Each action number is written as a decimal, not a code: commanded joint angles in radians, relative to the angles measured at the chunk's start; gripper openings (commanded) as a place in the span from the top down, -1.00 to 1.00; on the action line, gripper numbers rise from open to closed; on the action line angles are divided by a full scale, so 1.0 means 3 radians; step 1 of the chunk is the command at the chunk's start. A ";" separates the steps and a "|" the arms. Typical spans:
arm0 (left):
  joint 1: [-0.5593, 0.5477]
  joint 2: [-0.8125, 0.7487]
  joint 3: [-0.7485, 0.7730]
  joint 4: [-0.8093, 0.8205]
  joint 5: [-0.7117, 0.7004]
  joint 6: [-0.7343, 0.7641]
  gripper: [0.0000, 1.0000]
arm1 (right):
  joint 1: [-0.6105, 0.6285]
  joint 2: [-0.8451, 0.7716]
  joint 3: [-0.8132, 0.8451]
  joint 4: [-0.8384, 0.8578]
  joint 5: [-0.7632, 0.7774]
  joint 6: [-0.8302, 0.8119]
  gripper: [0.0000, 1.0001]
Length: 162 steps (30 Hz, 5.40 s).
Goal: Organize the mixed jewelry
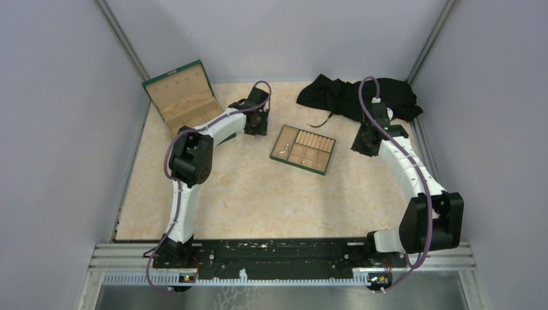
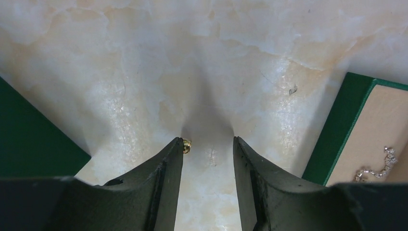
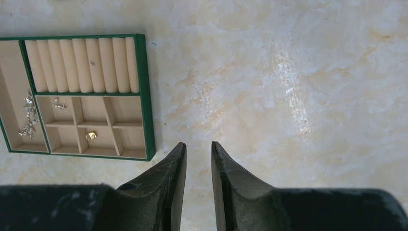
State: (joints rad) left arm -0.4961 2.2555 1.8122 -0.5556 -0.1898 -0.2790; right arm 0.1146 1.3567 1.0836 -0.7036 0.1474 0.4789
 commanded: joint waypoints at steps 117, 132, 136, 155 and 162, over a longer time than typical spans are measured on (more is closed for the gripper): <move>-0.1256 -0.0099 0.0226 -0.0150 0.0969 0.0210 0.32 | -0.0028 -0.0260 -0.0050 -0.0005 -0.0011 0.0010 0.49; -0.1179 -0.1445 -0.0924 -0.0403 -0.0044 -0.0323 0.22 | -0.0029 -0.0404 -0.0152 0.0045 -0.0075 0.0087 0.49; -0.1149 -0.2091 -0.1793 -0.0633 -0.0280 -0.0804 0.11 | -0.0028 -0.0413 -0.0213 0.0104 -0.0157 0.0101 0.49; -0.0669 -0.3187 -0.3746 -0.0655 -0.0262 -0.2348 -0.04 | -0.0022 -0.0364 -0.0217 0.0173 -0.0430 0.0062 0.48; -0.0596 -0.3113 -0.3978 -0.0345 -0.0215 -0.2386 0.13 | -0.0025 -0.0406 -0.0266 0.0152 -0.0431 0.0069 0.48</move>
State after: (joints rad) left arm -0.6891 1.3128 0.6518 -0.7345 -0.2794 -0.9195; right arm 0.1146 1.2659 1.0077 -0.6792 0.0231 0.5007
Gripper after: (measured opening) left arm 0.458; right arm 0.262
